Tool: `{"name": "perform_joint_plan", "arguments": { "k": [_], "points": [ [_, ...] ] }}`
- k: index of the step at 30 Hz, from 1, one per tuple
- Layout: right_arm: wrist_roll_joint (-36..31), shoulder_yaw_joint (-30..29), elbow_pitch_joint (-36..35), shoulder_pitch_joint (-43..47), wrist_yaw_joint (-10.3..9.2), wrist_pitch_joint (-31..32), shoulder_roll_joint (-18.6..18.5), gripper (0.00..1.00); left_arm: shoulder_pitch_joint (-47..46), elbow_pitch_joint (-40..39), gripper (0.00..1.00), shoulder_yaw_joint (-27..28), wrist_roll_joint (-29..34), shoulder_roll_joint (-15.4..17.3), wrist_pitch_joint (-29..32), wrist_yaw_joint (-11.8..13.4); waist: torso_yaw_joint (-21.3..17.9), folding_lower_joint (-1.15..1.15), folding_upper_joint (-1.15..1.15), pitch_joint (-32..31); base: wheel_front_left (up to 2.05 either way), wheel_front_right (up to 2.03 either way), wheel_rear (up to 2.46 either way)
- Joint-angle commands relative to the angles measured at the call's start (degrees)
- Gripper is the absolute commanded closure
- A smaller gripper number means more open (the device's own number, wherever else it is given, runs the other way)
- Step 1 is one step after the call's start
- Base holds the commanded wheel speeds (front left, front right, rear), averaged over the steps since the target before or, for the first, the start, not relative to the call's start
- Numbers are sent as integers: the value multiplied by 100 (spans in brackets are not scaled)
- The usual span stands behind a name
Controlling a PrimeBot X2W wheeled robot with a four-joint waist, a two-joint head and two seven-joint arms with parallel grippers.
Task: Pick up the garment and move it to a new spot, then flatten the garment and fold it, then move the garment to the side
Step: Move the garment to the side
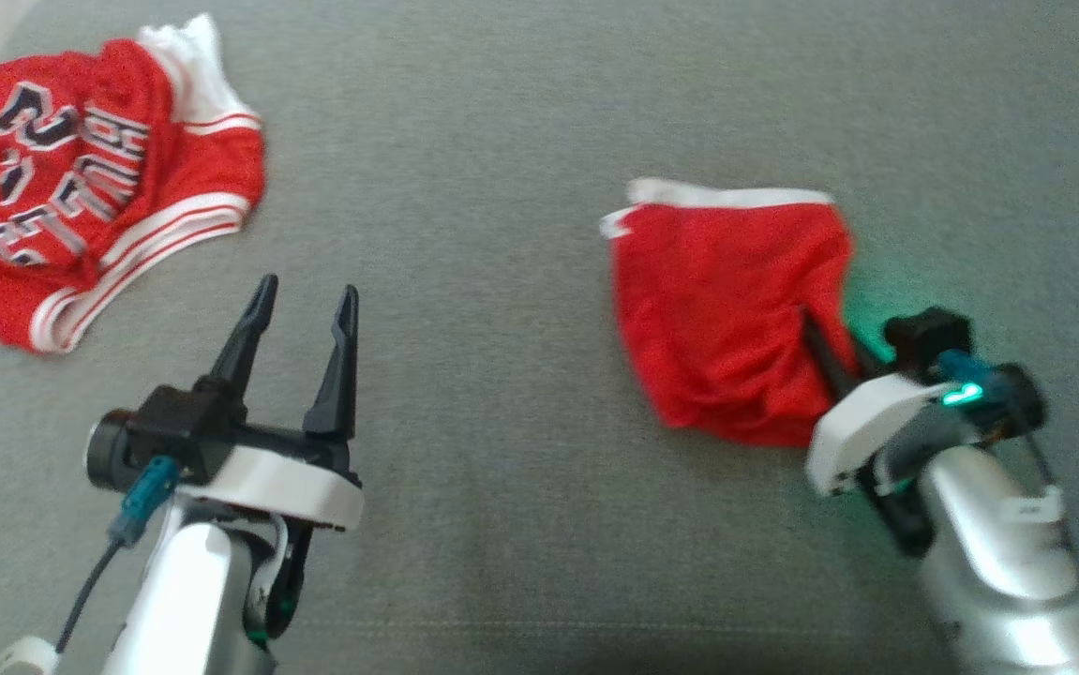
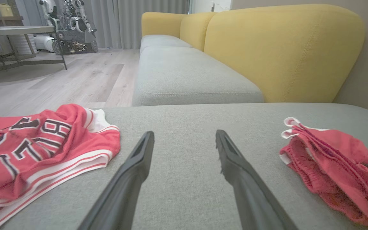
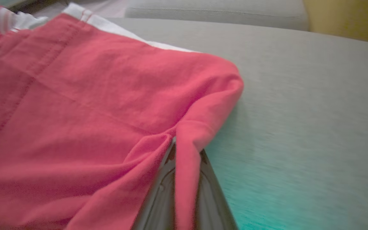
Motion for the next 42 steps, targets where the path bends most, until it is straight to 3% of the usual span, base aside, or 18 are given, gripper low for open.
{"name": "perform_joint_plan", "arguments": {
  "k": [1,11,23,35,42],
  "points": [
    [-58,15,-220,-197,-5,29,-150,100,-312,-237,0,249,51,89,-44,-15,-236,0,0,163,0,0,0],
    [-188,-419,-831,-580,-5,316,-1042,100,-750,-396,0,219,206,318,-44,-188,-823,0,0,859,0,0,0],
    [-8,-697,-1600,-1029,-5,938,-2200,100,-1225,-653,0,100,305,460,-26,-247,-1112,0,0,1539,0,0,0],
    [165,-1161,-2334,-1177,-5,1551,-2764,100,-1442,-761,0,123,285,583,-20,-248,-1241,0,0,1939,0,0,0],
    [290,-1487,-2400,-1113,-5,1573,-2838,100,-1483,-723,0,99,254,597,-27,-246,-1238,0,0,1993,0,0,0]
  ]
}}
